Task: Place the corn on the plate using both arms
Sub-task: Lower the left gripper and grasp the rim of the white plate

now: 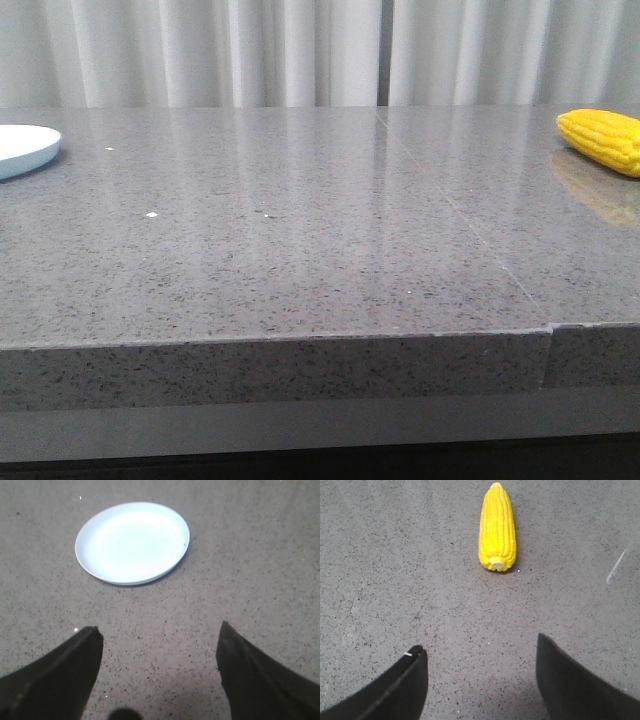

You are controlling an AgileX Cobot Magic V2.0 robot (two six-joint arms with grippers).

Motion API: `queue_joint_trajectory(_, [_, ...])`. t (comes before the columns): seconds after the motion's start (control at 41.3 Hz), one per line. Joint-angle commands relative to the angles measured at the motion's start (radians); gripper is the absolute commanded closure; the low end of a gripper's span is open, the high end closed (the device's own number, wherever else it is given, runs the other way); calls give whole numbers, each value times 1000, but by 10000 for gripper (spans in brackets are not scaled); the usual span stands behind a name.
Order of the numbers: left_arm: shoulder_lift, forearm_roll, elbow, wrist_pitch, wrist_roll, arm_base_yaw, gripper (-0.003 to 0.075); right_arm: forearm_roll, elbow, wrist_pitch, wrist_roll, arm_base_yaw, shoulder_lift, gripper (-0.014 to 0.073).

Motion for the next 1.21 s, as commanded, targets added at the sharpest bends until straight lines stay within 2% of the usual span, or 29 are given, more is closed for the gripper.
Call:
queue_joint_trajectory(0.0, [79,15,-67,-25,-3,-7,239,-8,-33,-73,-12,0,2,95])
queue_joint_trajectory(0.169, [239,69,-136,0,-3,15,239,-8,-33,-73,-12,0,2,95])
queue_joint_trajectory(0.315, [383,28,-218,9,1,120,239,-8,-33,-73,-12,0,2,95])
queue_joint_trajectory(0.484, [533,-166,-317,-7,156,263,239,-8,-33,-73,-12,0,2,95])
queue_joint_trajectory(0.605, [640,-279,-383,-42,215,348,239,-8,-33,-73,-12,0,2,95])
queue_joint_trajectory(0.775, [767,-287,-470,-97,215,370,239,-8,-33,-74,-12,0,2,95])
queue_joint_trajectory(1.186, [1036,-287,-690,-101,221,362,239,-8,-33,-73,-12,0,2,95])
